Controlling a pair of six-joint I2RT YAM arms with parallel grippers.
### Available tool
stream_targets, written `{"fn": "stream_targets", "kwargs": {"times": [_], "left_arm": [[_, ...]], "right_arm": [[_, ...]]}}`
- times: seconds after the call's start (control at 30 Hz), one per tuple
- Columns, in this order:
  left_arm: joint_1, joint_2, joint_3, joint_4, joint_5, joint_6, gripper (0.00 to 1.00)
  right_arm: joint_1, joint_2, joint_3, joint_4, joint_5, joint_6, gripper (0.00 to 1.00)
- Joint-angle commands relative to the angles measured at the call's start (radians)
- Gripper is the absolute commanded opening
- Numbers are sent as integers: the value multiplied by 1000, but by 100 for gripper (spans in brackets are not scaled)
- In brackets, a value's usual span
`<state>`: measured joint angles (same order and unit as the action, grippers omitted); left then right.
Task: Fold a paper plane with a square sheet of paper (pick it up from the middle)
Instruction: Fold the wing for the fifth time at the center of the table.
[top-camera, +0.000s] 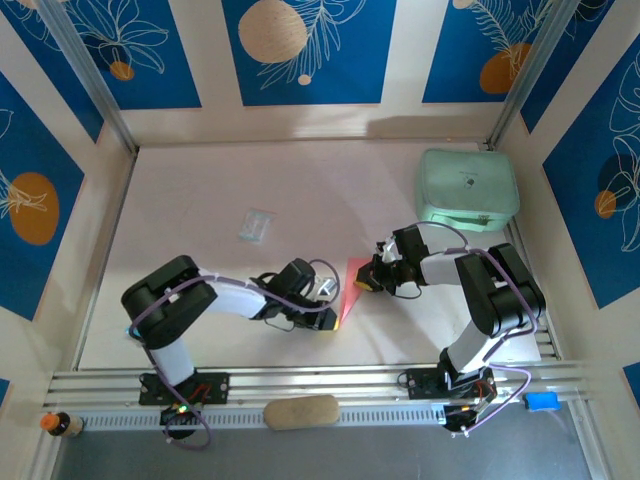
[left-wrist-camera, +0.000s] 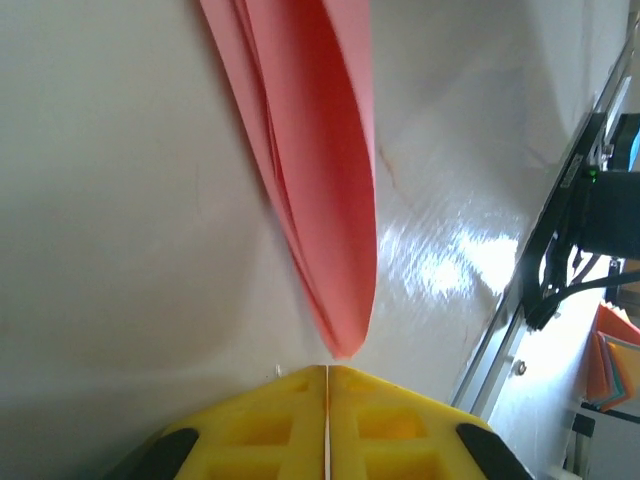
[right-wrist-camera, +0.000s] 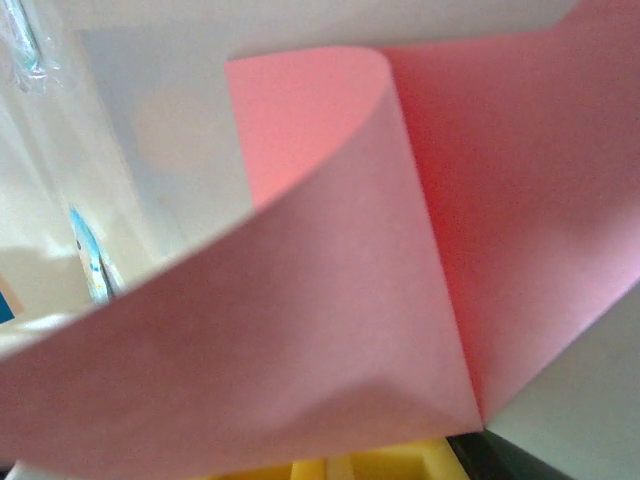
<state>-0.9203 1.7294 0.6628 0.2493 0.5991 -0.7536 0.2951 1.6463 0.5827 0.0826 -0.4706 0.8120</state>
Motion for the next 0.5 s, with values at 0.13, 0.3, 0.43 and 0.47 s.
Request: {"fn": "stream_targets", "kwargs": {"times": [0.13,0.3,0.43,0.47], "left_arm": [[-12,-120,18,-80,-67,-12,7],[-9,-52,158,-88,-52,0,4],[-6,48,267,-87,-29,10,4],[-6,76,287,-86,-25,9,3]], "right_arm": [[3,30,-17,-68,101,13,5],[4,29,-16,-70,100,12,5],[4,30,-14,-70,99,10,5],[5,31,-13,-73,99,9,5]]}}
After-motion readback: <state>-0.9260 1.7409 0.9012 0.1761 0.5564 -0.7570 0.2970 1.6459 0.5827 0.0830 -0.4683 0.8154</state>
